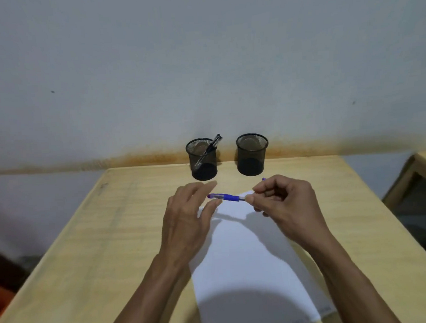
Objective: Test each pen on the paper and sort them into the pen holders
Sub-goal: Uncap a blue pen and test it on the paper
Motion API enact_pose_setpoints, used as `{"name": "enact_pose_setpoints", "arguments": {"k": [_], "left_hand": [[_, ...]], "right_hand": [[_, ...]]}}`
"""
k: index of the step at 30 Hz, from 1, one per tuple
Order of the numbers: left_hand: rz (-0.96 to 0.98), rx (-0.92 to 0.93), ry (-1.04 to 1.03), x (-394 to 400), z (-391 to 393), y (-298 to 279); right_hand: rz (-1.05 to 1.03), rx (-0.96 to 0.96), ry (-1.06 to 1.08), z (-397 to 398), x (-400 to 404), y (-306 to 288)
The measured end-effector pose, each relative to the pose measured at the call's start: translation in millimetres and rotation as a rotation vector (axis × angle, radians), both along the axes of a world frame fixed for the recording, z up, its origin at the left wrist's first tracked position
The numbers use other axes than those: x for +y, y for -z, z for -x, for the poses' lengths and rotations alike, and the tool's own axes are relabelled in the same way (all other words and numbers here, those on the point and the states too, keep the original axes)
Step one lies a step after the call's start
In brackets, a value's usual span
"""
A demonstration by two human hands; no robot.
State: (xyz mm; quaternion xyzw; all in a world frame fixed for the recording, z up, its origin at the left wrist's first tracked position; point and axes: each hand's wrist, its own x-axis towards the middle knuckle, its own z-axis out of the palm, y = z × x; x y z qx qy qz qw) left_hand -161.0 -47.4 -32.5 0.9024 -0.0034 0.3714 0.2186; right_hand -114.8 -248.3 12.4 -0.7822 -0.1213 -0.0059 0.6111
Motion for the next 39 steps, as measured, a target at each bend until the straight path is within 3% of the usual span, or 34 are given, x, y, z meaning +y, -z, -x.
{"name": "enact_pose_setpoints", "arguments": {"k": [2, 6, 12, 16, 22, 26, 28, 30, 34, 39], "left_hand": [[-0.047, 0.029, 0.068, -1, -5, 2], [0.078, 0.082, 0.169, -11, -7, -3], [0.166, 0.103, 0.213, -23, -9, -11], [0.106, 0.083, 0.205, -14, -6, -15], [0.071, -0.002, 0.156, -2, -8, -32], [0.104, -0.001, 0.017, 34, 7, -21], [0.236, 0.014, -0.093, 57, 20, -11], [0.324, 0.082, -0.182, 73, 22, -1], [0.273, 0.244, -0.202, 84, 13, 13], [0.255, 0.341, -0.254, 100, 0, 24]], "right_hand": [[-0.073, 0.017, -0.002, -1, -3, 0], [-0.325, 0.091, 0.012, -2, 3, 0], [-0.258, 0.064, -0.006, -4, 25, 13], [-0.258, 0.113, 0.021, -10, 37, 13], [-0.518, 0.234, 0.003, -18, 66, 4], [-0.784, 0.32, 0.249, -51, 44, -14], [-0.789, 0.263, 0.304, -65, 29, -23], [-0.743, 0.225, 0.226, -60, 39, -25], [-0.707, 0.257, 0.062, -37, 81, -2], [-0.644, 0.3, 0.065, -34, 92, 24]]}}
